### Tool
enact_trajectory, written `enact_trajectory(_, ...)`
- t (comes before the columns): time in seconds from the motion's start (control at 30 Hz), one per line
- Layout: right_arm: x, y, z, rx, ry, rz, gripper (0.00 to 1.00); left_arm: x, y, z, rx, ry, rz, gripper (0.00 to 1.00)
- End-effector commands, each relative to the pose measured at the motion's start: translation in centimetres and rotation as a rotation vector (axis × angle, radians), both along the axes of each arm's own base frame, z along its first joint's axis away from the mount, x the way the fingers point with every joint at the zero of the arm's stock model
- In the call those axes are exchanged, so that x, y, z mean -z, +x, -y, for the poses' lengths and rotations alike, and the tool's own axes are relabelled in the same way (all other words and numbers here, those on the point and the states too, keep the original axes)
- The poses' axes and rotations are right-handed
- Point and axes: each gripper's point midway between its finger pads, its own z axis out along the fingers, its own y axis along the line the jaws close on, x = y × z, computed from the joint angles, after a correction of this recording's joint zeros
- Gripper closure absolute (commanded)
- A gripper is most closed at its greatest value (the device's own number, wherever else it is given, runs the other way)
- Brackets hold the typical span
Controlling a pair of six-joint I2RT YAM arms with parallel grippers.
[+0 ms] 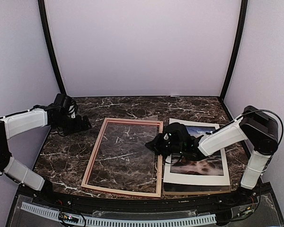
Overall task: Put the photo into the frame
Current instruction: Place the glass panel at the frame body.
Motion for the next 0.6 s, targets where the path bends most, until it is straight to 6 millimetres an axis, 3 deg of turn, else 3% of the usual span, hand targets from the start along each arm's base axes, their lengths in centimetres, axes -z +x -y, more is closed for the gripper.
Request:
enact_trajectory(0.0, -1.3, 0.3, 0.3, 0.049, 0.024, 0.039, 1.00, 1.0, -0.4, 0.7, 0.009, -0.013, -0.017, 0.01)
enact_trajectory(0.57, -0.2, -0.2, 1.1, 0.053, -0.048, 0.033, 1.00, 1.4, -0.6, 1.6, 0.034, -0.031, -0.022, 0.02)
